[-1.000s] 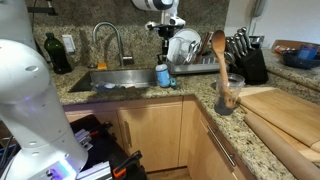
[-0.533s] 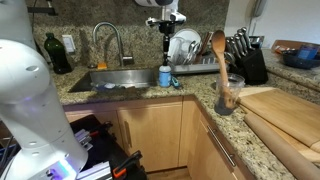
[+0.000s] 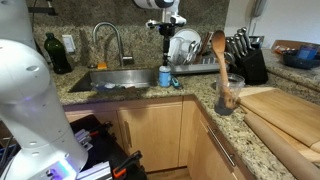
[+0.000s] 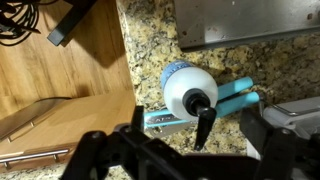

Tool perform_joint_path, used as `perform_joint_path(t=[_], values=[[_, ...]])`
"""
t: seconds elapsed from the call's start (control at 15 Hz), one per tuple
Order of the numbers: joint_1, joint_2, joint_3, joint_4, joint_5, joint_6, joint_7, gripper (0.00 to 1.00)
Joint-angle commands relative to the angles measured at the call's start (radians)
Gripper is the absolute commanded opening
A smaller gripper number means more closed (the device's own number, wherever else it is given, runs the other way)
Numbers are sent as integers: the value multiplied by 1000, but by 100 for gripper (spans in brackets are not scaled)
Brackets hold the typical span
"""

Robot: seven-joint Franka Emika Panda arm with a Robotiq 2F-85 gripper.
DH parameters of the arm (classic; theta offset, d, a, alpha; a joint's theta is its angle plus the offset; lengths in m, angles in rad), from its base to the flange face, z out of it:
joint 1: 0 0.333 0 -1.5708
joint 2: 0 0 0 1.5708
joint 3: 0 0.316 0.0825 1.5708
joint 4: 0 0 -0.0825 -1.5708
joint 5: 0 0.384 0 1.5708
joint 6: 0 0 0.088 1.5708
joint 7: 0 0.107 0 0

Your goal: Move the soap bottle closer to the tap

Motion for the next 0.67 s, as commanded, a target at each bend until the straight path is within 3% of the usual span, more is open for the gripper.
perform_joint_path(t=[0.0,0.6], values=[[9,4,-8,-3,1,-2,0,100],[15,44,-10,-4,4,-1,0,100]])
